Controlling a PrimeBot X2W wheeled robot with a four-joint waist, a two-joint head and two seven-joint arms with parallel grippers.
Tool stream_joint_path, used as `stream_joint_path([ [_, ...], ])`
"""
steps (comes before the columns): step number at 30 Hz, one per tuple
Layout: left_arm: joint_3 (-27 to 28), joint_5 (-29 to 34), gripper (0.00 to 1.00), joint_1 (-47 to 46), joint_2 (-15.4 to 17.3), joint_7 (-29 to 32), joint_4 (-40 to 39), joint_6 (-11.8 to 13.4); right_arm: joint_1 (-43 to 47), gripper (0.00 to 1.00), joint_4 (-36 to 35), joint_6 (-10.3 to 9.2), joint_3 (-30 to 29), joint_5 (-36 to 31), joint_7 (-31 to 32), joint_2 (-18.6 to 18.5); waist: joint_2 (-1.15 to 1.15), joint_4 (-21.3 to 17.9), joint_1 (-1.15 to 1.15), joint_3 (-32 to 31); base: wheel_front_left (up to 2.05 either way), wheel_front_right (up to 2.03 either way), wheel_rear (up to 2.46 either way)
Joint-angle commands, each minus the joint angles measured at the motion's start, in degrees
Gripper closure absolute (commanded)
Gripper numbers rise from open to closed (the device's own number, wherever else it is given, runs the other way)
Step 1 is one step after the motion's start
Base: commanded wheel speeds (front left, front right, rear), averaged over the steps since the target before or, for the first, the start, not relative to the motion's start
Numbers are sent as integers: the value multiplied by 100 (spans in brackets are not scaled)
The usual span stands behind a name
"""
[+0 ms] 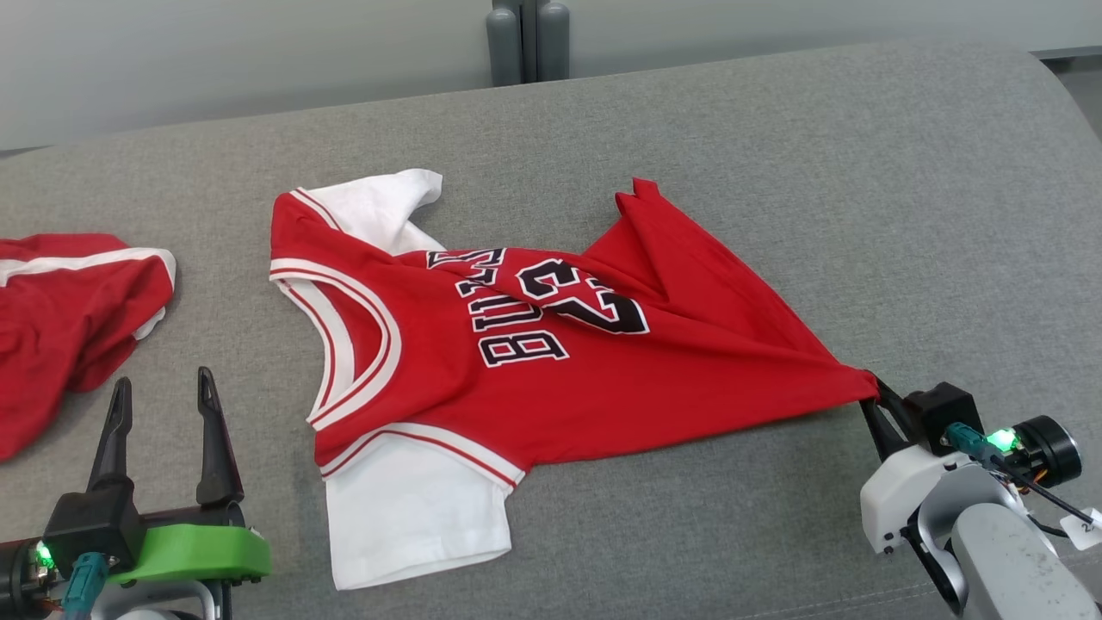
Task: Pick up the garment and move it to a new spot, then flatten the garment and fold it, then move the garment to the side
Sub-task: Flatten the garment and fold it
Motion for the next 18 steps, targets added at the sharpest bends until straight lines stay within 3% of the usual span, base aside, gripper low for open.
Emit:
stream_joint_path([
  [1, 26, -18, 0, -11, 14, -18, 2, -24, 101, 0, -102, -9, -109, -5, -6, 56, 0, -27, 0, 9, 0, 0, 0],
  [11, 82, 60, 0, 67, 14, -18, 10, -40, 668, 0, -1045, -9, -1075, 311, -141, 321, 0, -94, 0, -84, 0, 0, 0],
  [18, 117, 91, 0, 61, 14, -18, 19, -71, 829, 0, -2048, -9, -1266, 491, -214, 497, 0, -84, 0, -138, 0, 0, 0],
])
